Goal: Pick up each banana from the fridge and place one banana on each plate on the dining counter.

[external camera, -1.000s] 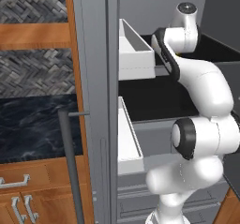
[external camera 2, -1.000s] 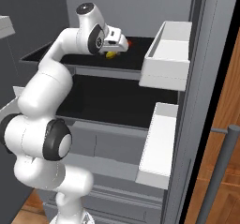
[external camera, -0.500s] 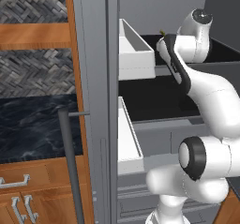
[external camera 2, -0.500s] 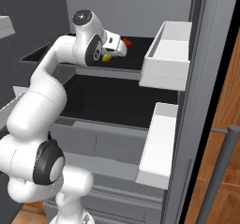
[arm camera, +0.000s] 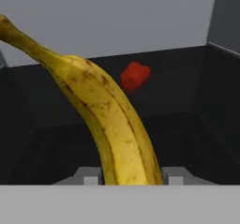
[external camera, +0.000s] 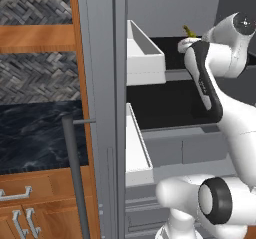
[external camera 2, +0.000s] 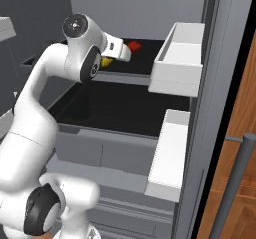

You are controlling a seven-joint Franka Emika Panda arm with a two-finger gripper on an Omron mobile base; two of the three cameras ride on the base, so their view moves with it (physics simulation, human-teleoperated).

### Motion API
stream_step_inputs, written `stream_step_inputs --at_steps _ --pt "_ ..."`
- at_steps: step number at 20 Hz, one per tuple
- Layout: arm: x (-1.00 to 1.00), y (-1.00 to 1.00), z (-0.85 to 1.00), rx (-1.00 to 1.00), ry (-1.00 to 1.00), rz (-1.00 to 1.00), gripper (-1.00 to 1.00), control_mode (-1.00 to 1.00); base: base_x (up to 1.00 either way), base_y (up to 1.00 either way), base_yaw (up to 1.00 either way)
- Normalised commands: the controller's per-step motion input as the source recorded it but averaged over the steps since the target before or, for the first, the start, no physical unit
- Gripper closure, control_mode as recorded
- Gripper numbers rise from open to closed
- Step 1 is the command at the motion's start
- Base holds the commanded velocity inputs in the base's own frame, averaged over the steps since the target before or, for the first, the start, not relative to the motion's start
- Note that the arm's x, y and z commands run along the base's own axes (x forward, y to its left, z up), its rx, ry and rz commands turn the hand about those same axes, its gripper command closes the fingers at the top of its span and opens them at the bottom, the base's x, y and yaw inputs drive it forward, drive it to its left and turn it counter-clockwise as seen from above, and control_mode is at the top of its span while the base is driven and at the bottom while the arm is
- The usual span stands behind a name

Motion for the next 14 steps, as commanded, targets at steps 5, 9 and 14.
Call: stream_step_inputs --at_steps 5,9,14 --pt "-0.92 0.0 0.66 0.05 -0.01 0.0 1.0 -1.0 0.0 0.0 0.0" --pt "-0.95 0.0 0.54 0.02 0.01 0.0 1.0 -1.0 0.0 0.0 0.0" --pt "-0.98 0.0 0.27 0.0 0.01 0.0 1.0 -1.0 0.0 0.0 0.0"
